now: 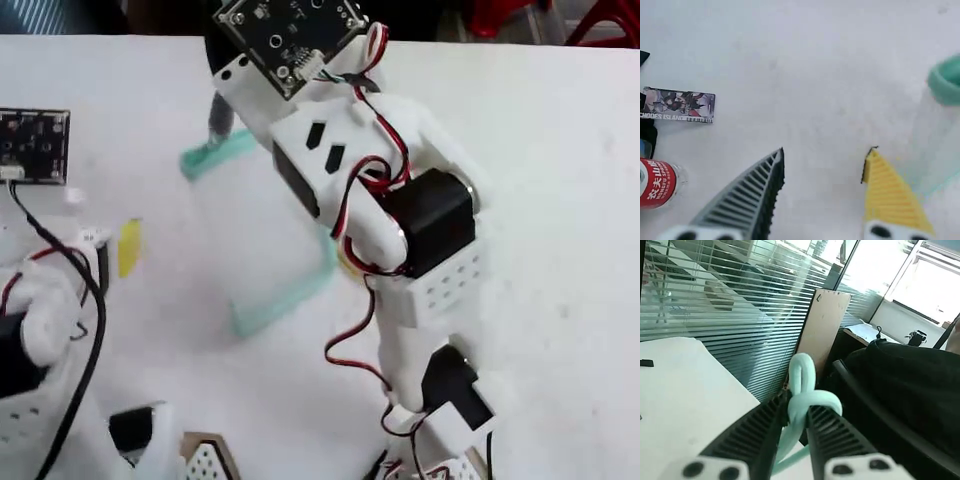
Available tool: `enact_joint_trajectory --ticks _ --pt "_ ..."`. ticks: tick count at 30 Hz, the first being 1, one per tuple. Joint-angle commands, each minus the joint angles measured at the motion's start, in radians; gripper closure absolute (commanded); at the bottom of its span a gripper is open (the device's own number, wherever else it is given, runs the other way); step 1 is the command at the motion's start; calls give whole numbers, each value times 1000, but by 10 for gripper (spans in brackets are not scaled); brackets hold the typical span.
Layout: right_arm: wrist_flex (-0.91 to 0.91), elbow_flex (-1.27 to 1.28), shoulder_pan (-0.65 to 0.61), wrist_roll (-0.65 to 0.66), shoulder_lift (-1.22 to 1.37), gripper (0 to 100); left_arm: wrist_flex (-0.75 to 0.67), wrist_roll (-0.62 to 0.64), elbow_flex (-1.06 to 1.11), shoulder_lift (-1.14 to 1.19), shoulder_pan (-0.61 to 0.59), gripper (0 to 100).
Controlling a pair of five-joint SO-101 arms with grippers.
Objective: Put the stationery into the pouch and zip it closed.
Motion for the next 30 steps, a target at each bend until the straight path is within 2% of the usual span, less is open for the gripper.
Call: enact_joint_trajectory --ticks 1,5,8,12,14,18,22,27,30 --pt "-25 -12 12 -6 -5 981 32 -2 -29 -77 31 670" --pt "-22 -11 13 -6 -13 981 32 -21 -46 -165 90 660" --pt "-22 -12 13 -6 -18 981 34 -21 -26 -232 134 726" --pt "-21 -5 12 -6 -53 981 -25 -15 124 -291 211 803" --pt "-7 -5 10 -6 -70 981 -74 23 221 -308 278 776" --pt "16 -5 8 -9 -84 981 -130 253 348 -348 409 587" --pt "42 -11 7 -14 -87 981 -250 334 451 -357 483 604" --pt "48 -12 5 -14 -87 981 -396 450 575 -358 486 604" --pt "48 -12 5 -14 -101 981 -474 453 654 -358 478 604"
